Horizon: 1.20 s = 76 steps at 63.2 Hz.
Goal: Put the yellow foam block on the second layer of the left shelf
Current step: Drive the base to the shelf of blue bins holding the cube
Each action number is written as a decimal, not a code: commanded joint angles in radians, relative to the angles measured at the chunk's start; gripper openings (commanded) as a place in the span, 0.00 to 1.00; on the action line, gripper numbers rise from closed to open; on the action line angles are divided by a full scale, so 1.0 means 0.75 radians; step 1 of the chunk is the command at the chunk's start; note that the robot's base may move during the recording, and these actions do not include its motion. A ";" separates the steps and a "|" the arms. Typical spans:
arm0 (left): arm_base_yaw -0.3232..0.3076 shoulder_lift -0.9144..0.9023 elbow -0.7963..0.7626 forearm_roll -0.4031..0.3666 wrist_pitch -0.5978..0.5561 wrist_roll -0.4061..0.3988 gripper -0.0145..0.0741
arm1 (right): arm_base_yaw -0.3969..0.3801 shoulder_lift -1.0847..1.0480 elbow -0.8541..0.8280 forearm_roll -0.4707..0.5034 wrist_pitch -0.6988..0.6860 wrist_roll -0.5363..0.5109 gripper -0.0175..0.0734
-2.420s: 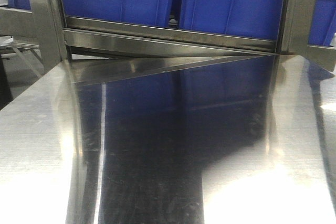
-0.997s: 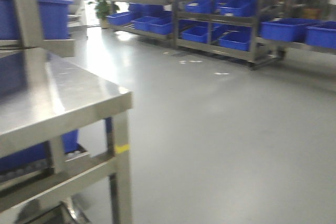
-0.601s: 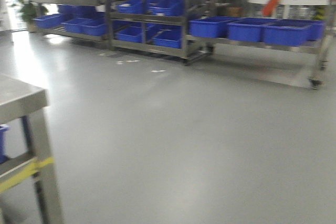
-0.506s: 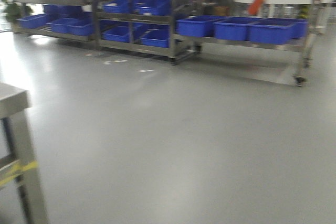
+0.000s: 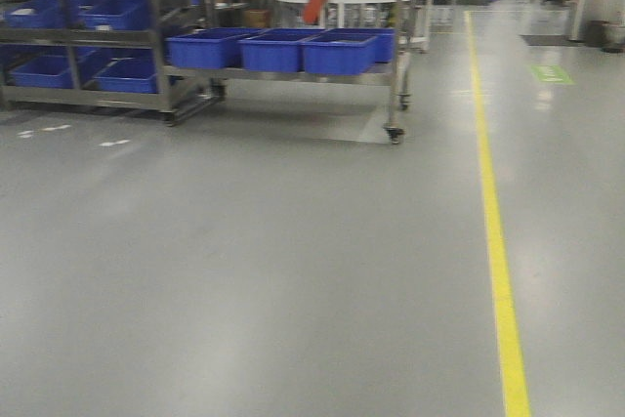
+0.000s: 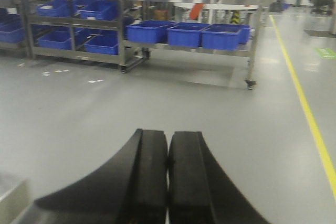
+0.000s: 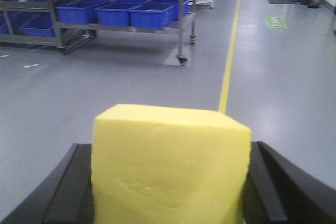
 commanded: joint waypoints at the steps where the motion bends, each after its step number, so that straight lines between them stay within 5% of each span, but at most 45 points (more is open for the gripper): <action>1: -0.009 0.007 0.034 -0.003 -0.117 -0.005 0.32 | -0.007 0.015 -0.037 -0.010 -0.118 -0.012 0.51; 76: -0.009 0.007 0.034 -0.003 -0.117 -0.005 0.32 | -0.007 0.015 -0.037 -0.010 -0.118 -0.012 0.51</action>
